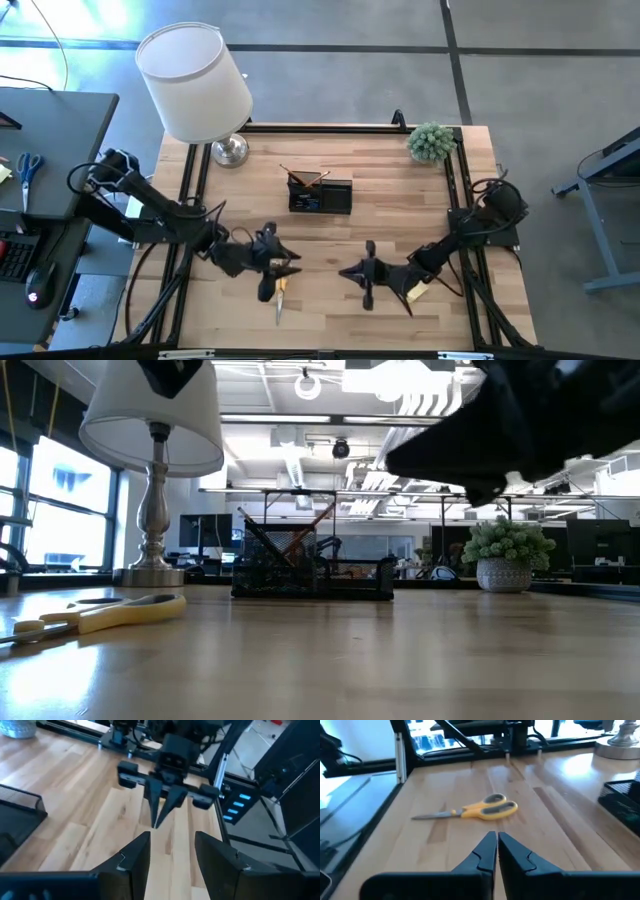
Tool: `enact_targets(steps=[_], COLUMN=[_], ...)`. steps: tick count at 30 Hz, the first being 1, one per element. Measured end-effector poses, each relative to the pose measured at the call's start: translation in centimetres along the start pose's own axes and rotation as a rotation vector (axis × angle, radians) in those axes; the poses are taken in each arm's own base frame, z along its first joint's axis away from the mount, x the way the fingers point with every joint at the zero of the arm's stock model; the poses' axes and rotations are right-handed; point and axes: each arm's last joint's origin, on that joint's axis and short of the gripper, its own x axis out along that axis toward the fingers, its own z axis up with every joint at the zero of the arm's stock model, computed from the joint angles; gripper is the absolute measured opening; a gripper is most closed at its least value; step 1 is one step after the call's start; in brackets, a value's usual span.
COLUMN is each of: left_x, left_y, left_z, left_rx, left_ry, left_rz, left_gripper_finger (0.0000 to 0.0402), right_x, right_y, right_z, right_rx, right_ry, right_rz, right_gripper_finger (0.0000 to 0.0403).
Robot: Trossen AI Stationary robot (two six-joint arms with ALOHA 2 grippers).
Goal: Pick and place office supplies into organizer
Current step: Put the yellow scissors into the desk organizer
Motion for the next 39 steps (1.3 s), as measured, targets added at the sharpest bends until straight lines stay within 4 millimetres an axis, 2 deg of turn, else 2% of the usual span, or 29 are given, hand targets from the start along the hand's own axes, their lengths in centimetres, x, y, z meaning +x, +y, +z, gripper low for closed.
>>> enact_targets(steps=[5, 9, 16, 25, 39], left_x=[0.0, -0.4, -1.2, -1.3, -1.7], left_y=[-1.0, -1.8, -2.8, -1.8, -0.6], left_z=[-1.4, -2.1, -2.9, -4.1, -5.2], left_rx=[-0.008, -0.021, -0.014, -0.056, -0.075], left_ry=[0.028, 0.041, 0.067, 0.17, 0.277], left_rz=[0.011, -0.014, -0.045, 0.055, 0.169], left_gripper_finger=[0.0143, 0.0143, 0.0143, 0.0143, 0.0143], right_x=[1.1, 1.4, 2.4, 3.5, 3.6], right_y=[-0.1, 1.2, 3.4, 3.2, 3.0], right_z=[0.6, -0.4, -2.3, -2.6, -2.7], right_rx=[0.075, 0.081, -0.007, -0.051, -0.035], right_ry=[0.012, 0.068, 0.088, 0.099, 0.108], right_rz=[0.055, 0.117, 0.1, 0.079, 0.081], right_gripper_finger=[0.0024, 0.0033, 0.0035, 0.0022, 0.0019])
